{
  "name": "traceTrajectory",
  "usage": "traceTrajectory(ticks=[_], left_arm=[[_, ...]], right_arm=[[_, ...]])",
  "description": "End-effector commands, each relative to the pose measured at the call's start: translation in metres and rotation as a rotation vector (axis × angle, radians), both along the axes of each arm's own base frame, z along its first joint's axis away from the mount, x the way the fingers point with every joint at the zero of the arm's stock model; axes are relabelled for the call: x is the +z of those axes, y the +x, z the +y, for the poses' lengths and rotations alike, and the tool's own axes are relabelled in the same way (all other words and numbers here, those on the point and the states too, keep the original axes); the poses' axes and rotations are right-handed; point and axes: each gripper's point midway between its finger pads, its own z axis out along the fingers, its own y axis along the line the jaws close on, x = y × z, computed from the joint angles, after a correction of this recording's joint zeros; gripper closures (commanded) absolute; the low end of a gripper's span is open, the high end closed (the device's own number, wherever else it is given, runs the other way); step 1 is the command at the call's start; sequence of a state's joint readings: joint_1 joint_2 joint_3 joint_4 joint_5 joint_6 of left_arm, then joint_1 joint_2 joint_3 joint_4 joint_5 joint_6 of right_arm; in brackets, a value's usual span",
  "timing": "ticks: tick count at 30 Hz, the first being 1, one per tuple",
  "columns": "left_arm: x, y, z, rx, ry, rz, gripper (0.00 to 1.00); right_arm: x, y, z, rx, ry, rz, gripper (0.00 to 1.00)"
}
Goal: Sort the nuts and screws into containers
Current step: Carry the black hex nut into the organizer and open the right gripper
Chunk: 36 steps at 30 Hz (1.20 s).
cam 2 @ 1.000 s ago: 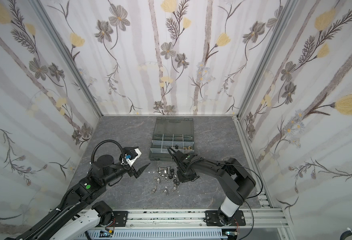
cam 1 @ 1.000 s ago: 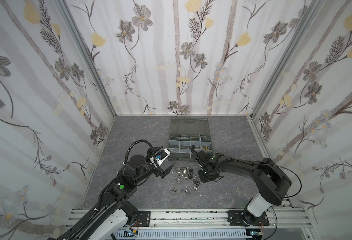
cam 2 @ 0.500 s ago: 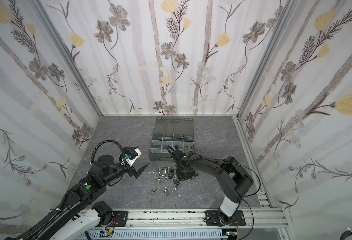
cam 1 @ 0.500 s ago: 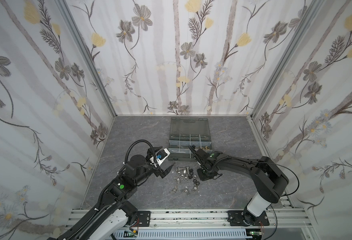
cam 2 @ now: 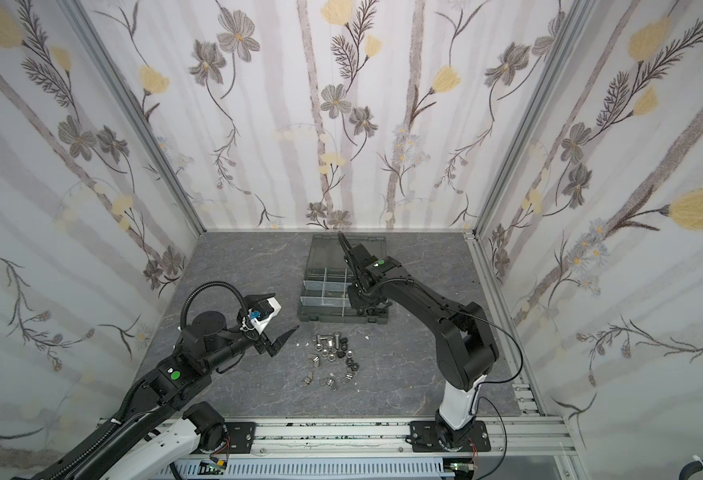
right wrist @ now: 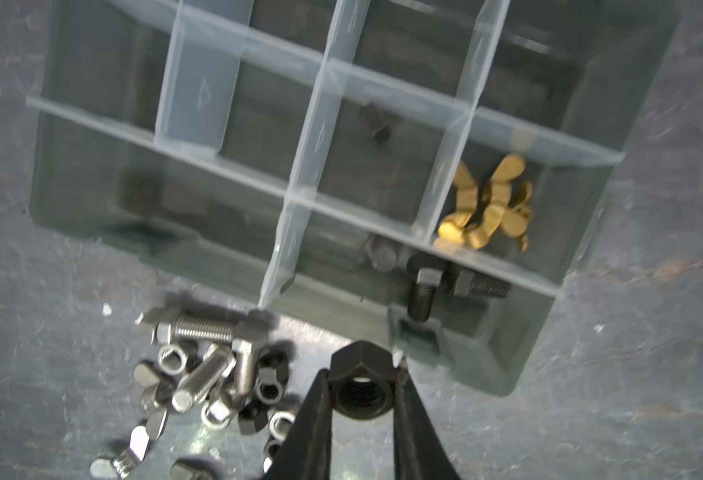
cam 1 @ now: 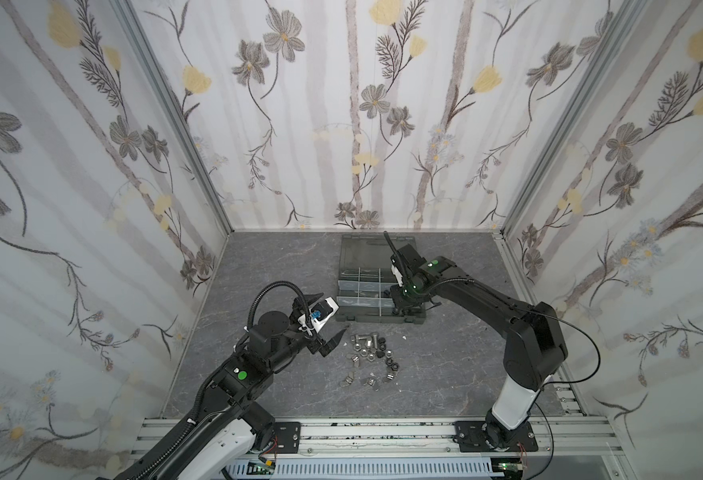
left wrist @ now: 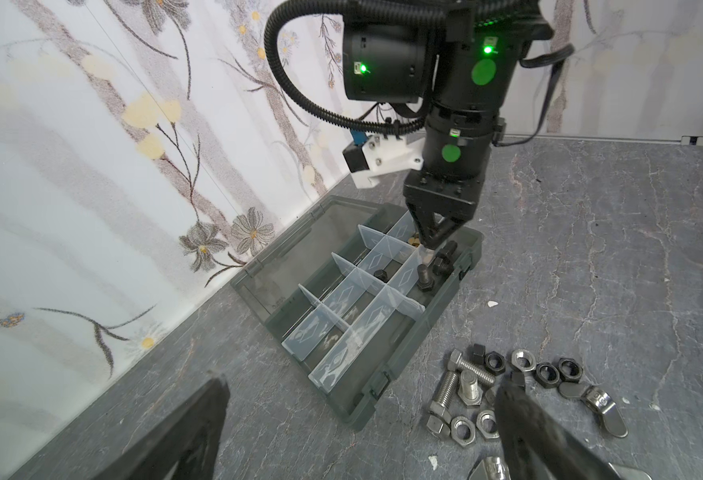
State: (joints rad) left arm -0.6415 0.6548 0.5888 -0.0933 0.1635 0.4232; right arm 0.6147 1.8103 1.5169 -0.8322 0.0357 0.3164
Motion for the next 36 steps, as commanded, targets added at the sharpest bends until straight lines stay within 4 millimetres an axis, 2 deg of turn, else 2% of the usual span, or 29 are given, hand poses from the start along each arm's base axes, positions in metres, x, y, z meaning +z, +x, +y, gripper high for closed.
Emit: traceTrajectory(ticks=[1, 6, 11, 17, 23, 26, 30, 36], left_arm=[[0.010, 0.001, 0.001, 0.005, -0.008, -0.036, 0.00], [0.014, 0.001, -0.001, 0.000, -0.027, -0.045, 0.00], [0.014, 0.002, 0.002, 0.012, -0.014, -0.048, 0.00], [0.014, 0.001, 0.001, 0.005, -0.015, -0.043, 0.00], [0.012, 0.001, 0.000, 0.000, -0.016, -0.035, 0.00], [0.013, 0.002, 0.000, 0.006, -0.010, -0.037, 0.00], [0.013, 0.003, 0.001, 0.010, -0.001, -0.039, 0.00], [0.017, 0.002, 0.002, 0.009, 0.009, -0.041, 0.00]], right_arm=[[0.001, 0.015, -0.003, 0.071, -0.065, 0.011, 0.78], [-0.010, 0.041, 0.005, 0.110, -0.106, 0.017, 0.78], [-0.031, 0.055, 0.009, 0.107, -0.097, 0.034, 0.77], [-0.051, 0.065, 0.014, 0.122, -0.107, 0.049, 0.74], [-0.059, 0.066, 0.014, 0.132, -0.111, 0.062, 0.68], [-0.055, 0.067, 0.015, 0.136, -0.106, 0.055, 0.67], [-0.037, 0.063, 0.009, 0.131, -0.113, 0.035, 0.67], [-0.010, 0.021, 0.009, 0.109, -0.061, -0.013, 0.64]])
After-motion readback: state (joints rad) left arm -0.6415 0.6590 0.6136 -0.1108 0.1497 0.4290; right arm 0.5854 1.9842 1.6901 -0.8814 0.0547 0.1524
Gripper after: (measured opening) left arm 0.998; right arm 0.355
